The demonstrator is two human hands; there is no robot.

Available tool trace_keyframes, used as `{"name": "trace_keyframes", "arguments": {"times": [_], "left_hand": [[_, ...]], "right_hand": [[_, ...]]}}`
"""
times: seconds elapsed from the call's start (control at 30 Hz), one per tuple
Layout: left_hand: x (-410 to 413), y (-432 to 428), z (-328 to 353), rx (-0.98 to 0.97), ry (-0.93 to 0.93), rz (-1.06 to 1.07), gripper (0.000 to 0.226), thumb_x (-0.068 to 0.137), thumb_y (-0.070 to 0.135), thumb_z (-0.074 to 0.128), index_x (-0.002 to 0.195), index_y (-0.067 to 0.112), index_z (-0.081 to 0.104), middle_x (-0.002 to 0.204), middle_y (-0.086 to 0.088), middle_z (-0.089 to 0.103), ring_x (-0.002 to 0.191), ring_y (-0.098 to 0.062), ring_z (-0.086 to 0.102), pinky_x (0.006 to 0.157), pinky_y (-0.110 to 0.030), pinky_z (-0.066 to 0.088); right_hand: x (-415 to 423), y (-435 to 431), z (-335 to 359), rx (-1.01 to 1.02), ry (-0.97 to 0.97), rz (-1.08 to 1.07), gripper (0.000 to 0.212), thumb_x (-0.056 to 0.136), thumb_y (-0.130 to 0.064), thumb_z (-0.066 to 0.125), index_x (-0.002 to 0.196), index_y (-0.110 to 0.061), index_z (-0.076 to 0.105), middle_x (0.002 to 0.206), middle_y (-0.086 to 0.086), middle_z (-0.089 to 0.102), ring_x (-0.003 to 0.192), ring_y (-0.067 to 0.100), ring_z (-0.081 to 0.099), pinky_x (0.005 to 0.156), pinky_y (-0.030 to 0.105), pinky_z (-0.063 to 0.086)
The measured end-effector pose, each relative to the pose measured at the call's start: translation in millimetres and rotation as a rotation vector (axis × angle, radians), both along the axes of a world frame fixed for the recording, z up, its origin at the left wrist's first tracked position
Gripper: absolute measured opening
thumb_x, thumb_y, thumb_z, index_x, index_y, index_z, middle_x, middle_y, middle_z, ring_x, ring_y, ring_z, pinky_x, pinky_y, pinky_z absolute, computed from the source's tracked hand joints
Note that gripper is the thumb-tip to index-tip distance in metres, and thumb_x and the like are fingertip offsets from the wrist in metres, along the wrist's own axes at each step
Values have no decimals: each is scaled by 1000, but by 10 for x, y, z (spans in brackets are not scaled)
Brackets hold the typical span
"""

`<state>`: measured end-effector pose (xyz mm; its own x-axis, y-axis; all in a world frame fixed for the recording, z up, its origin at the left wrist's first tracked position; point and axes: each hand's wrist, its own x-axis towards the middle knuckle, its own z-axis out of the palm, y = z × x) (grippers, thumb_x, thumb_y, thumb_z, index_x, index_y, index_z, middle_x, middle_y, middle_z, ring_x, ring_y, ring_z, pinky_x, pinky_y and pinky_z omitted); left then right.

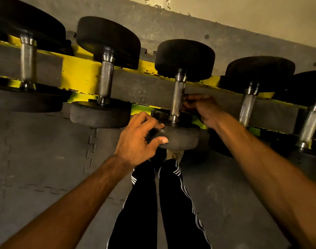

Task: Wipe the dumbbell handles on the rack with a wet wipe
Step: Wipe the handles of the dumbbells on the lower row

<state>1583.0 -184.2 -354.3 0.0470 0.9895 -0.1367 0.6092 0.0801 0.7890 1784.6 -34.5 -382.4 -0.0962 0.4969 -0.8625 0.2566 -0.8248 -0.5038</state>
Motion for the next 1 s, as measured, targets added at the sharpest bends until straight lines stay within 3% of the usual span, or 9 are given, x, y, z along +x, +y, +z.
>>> {"name": "trace_keyframes", "arguments": {"times": [0.07,0.23,0.4,0.6,0.67,0.73,0.87,1.0], "left_hand": [[-2,-2,-3,4,5,-1,41,79,54,72,104,20,70,104,4,57,102,-20,56,76,-41,53],[14,-9,4,7,-4,14,39,79,51,74,104,21,69,103,4,57,101,-22,56,74,-43,54],[58,-41,1,-12,-28,63,35,76,42,81,102,23,69,104,5,58,103,-21,56,76,-43,54],[29,-32,-16,3,-77,68,36,74,42,82,103,29,66,103,6,58,104,-22,58,77,-45,54],[24,-22,-23,4,-74,59,37,75,46,81,104,26,68,104,5,58,104,-24,58,77,-46,54],[25,-17,-19,-8,-62,55,40,75,49,78,105,23,69,104,5,58,105,-24,58,77,-46,54],[12,7,11,-35,-47,43,41,75,53,76,103,25,69,105,7,57,105,-21,57,76,-45,54],[-13,29,7,-37,-52,22,42,76,52,76,105,23,70,104,6,57,104,-21,57,76,-45,54]], "right_hand": [[14,-8,-28,-3,34,14,22,92,1,59,98,-16,72,93,-1,77,99,19,71,92,33,55],[121,-59,146,-80,-37,421,22,93,-4,60,96,-21,73,95,-4,75,95,13,69,83,26,54],[-162,60,94,-30,-86,145,25,92,2,55,94,-18,69,98,2,72,99,20,67,82,30,53],[83,-167,329,41,-162,407,15,85,-12,74,88,-27,72,94,-5,73,97,12,66,90,32,52],[37,-246,408,177,-143,418,15,82,-19,78,90,-31,73,95,-11,72,94,5,65,87,25,52],[-97,-310,436,444,-244,600,13,85,-22,75,97,-29,74,99,-12,69,91,1,61,82,18,48],[-248,-232,431,899,-397,948,18,95,-22,61,102,-10,72,103,7,62,94,21,56,82,40,50],[-264,-36,439,1004,-551,927,25,102,-28,48,120,-16,62,116,2,53,95,7,43,75,26,36]]}}
